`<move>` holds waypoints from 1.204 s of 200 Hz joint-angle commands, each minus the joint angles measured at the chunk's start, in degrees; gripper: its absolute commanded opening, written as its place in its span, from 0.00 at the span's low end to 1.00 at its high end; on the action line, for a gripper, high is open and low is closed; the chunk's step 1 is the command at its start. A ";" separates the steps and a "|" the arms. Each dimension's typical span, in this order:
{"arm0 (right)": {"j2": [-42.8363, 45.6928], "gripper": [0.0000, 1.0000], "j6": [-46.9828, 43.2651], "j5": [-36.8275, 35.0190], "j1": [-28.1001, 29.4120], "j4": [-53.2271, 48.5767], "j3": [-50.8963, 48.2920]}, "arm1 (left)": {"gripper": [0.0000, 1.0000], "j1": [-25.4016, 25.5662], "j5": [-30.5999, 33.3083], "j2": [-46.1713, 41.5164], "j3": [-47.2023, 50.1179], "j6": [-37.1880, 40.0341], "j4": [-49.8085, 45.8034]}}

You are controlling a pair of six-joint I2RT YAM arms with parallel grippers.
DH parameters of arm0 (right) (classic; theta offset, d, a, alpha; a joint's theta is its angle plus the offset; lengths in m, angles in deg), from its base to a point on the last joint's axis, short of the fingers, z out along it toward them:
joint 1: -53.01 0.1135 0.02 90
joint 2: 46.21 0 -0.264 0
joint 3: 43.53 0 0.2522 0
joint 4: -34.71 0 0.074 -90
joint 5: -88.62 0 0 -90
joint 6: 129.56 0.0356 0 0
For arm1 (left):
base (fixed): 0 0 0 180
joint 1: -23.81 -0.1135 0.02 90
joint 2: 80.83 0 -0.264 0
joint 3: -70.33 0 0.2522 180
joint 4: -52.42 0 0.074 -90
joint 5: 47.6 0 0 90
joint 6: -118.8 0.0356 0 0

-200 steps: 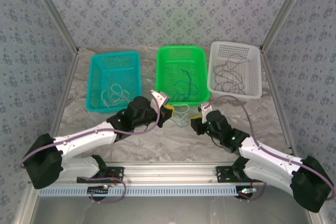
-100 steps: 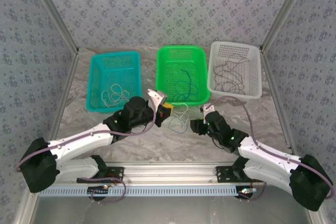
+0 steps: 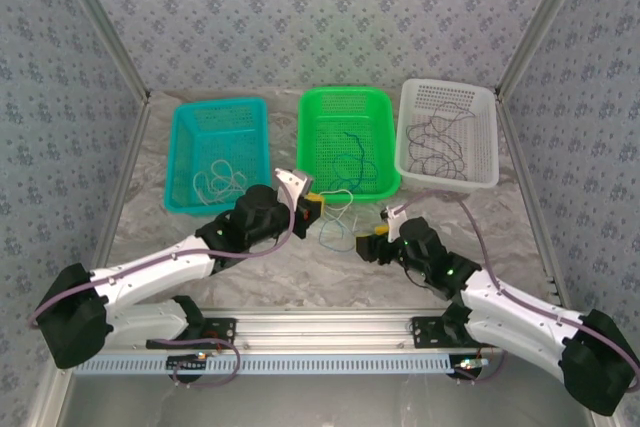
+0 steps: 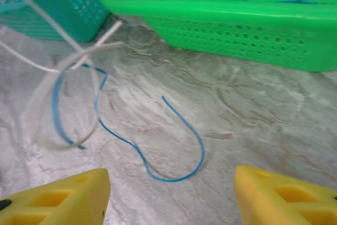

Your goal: Untangle the cables

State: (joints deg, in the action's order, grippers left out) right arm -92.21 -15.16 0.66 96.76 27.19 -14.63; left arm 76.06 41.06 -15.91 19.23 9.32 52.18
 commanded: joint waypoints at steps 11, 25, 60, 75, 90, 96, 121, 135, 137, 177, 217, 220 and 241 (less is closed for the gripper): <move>-0.76 0.67 -0.40 6.96 0.03 5.24 -1.20 | 0.00 0.31 1.34 1.91 -2.39 -2.31 0.24; -1.74 0.67 -0.16 7.03 0.24 6.30 -1.05 | 0.00 0.31 1.00 2.29 -2.69 -2.61 0.22; -4.73 0.69 -0.39 4.79 0.20 8.90 -0.12 | 0.00 0.36 0.78 1.96 -2.76 -3.28 0.85; -6.68 0.69 -0.72 4.03 0.20 10.14 0.51 | 0.00 0.32 0.28 1.90 -2.82 -3.54 1.13; -9.33 0.69 -0.98 3.08 0.20 10.98 1.24 | 0.00 0.32 -0.25 1.91 -2.82 -3.64 1.41; -10.42 0.69 -1.09 2.34 0.20 11.11 1.62 | 0.00 0.38 -0.53 1.80 -2.78 -3.63 1.50; -13.67 0.68 -2.90 -0.34 0.25 14.68 1.86 | 0.00 0.42 -1.39 1.84 -2.73 -3.78 1.50; -15.11 0.68 -4.86 -0.33 -0.03 15.99 2.62 | 0.00 0.41 -1.73 1.87 -2.73 -4.02 1.50; -15.33 0.68 -5.04 -0.36 -0.06 15.99 2.84 | 0.00 0.40 -1.82 1.85 -2.73 -4.06 1.44; -19.98 0.58 -6.79 2.25 -0.68 18.35 5.31 | 0.00 0.49 -1.91 1.62 -2.41 -4.77 2.38; -21.47 0.14 -6.03 2.89 -0.42 19.13 5.03 | 0.00 0.49 -1.03 0.78 -2.42 -4.36 1.37; -21.36 0.12 -6.10 2.94 -0.37 18.72 5.00 | 0.00 0.49 -0.72 0.61 -2.45 -4.26 1.07; -19.92 0.01 -6.51 3.57 -0.18 14.77 4.82 | 0.00 0.44 1.62 -1.07 -2.47 -2.85 -0.86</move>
State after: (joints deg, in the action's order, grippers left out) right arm -113.59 -20.80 3.19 96.39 44.98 -10.54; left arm 76.10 40.49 -14.00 18.68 5.19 52.09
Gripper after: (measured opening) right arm 0.061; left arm 0.042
